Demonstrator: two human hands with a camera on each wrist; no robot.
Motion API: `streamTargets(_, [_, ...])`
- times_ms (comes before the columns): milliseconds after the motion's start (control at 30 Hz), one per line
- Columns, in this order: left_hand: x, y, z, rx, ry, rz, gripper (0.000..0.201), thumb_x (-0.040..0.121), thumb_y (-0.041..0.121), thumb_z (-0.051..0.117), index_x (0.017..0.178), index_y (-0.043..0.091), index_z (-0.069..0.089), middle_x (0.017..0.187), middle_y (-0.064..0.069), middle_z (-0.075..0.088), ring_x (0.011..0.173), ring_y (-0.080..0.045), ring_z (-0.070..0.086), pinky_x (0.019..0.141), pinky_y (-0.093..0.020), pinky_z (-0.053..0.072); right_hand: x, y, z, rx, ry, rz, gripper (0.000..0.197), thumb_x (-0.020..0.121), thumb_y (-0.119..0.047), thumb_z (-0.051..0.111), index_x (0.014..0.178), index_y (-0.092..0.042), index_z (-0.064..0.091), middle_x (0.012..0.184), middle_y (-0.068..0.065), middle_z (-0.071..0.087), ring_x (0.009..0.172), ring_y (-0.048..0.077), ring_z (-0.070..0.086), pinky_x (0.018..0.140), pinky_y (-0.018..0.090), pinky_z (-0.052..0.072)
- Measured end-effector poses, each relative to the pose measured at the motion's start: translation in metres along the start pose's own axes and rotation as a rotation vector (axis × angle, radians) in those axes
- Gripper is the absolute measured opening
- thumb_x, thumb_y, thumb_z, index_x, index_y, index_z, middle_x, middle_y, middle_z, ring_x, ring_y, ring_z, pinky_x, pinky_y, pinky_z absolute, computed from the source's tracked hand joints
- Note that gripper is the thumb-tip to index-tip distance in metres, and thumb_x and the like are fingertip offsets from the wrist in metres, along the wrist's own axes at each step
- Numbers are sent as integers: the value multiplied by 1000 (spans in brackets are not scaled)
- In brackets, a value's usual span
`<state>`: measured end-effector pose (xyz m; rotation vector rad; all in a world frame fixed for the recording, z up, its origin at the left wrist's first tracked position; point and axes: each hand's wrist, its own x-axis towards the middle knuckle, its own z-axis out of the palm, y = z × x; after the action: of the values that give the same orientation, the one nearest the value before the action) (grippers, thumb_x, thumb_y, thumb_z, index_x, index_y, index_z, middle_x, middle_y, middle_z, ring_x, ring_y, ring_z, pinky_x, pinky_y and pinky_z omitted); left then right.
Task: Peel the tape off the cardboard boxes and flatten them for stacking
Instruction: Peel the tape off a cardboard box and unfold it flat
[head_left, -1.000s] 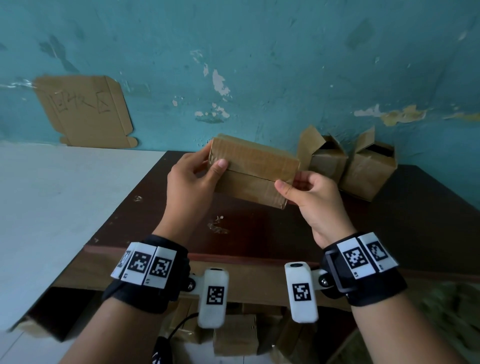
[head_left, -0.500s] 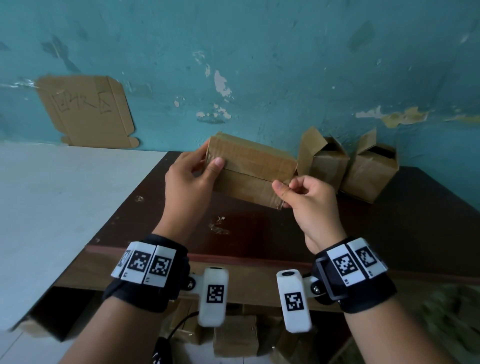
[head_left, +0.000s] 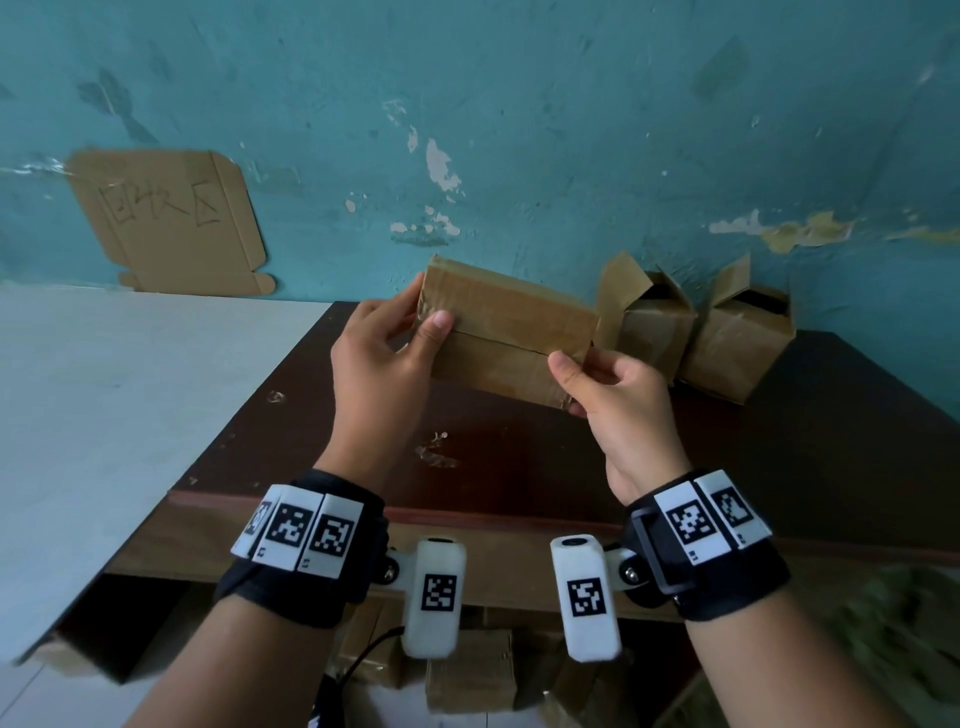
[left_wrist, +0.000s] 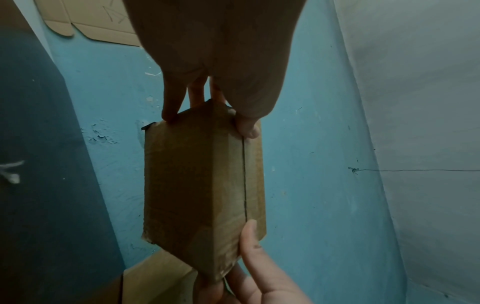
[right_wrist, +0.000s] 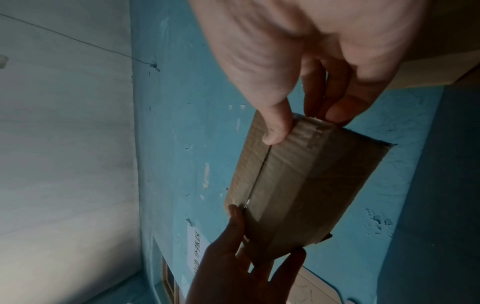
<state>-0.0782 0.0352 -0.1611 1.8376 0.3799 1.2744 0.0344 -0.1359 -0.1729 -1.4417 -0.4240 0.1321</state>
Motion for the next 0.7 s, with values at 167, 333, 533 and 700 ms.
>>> streamTargets(167, [-1,0,1,-10,8,16,44,94,29,72,137,19,66,105,-6,67,101,-14,66,87,-17,48,0,3,-2,-31,19,28,29,80,-37,83,94,-12,75,82,-5,76,69,3,67,58,17,52])
streamTargets(333, [-3,7,-2,-21,36,70,46,91,28,76,135,16,67,104,-5,68,98,-14,65,84,-14,48,3,0,-5,-13,-1,63,27,80,-35,83,90,-12,74,83,-5,75,75,6,68,63,20,54])
streamTargets(533, [-8,16,1,-66,56,115,46,90,21,78,134,16,66,101,1,64,93,0,61,82,-12,49,3,3,-3,53,-22,87,23,83,-30,81,92,-10,73,87,-2,74,81,10,69,67,23,55])
streamTargets(700, [-10,16,1,-55,72,143,46,90,19,78,134,13,66,102,-4,65,92,0,60,80,-14,50,2,0,-4,127,-60,143,37,69,-39,82,90,-11,74,86,-2,74,84,12,69,72,27,57])
